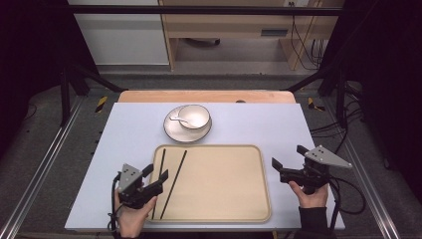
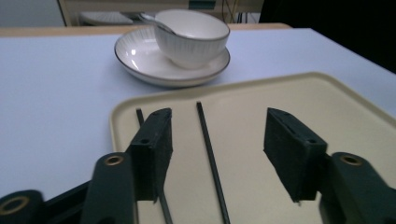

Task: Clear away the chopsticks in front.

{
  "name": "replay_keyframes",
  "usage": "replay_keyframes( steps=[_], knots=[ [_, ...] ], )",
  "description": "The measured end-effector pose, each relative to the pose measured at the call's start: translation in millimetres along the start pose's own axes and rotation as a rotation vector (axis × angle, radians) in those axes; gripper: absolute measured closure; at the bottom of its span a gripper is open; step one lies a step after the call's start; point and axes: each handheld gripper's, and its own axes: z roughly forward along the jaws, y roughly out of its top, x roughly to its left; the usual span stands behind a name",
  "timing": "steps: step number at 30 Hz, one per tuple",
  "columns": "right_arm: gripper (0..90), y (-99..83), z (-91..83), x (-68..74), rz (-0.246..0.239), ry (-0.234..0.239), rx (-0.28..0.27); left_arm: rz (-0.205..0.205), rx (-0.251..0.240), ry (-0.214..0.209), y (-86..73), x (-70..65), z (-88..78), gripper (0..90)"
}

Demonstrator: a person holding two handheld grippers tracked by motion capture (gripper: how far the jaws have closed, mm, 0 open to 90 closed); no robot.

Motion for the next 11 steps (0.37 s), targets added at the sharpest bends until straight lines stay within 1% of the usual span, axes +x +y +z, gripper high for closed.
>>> replay_keyframes(
  steps=[1,3,4,6,7,9,10,11],
  knots=[
    [3.2,-0.5,-0.1,-0.6,-0.006,-0.003,0.001,0.008,-0.002,0.000,4.2,4.8,-1.1,34.7],
    [3.1,-1.1,-0.5,-1.2,-0.002,-0.008,0.002,0.026,0.015,-0.002,12.0,13.7,-2.2,26.7],
    [3.1,-1.4,-1.1,-1.6,0.000,-0.008,0.002,0.036,0.012,0.000,14.9,17.7,-3.1,23.6],
    [3.1,-2.1,-1.4,-3.1,0.000,-0.011,-0.001,0.045,0.008,-0.012,20.1,24.7,-3.5,18.8],
    [3.1,-2.4,-1.7,-3.4,0.006,-0.014,0.000,0.053,0.011,-0.013,22.2,27.9,-3.0,17.0],
    [3.1,-3.2,-2.1,-5.1,0.007,-0.018,-0.001,0.083,0.041,-0.003,26.1,32.8,-1.6,13.2],
    [3.0,-3.4,-2.4,-5.8,0.011,-0.019,0.000,0.086,0.052,0.000,27.9,34.2,-1.0,12.8],
    [2.9,-3.5,-2.8,-6.6,0.013,-0.020,-0.001,0.082,0.059,-0.007,29.9,35.6,0.0,12.6]
  ],
)
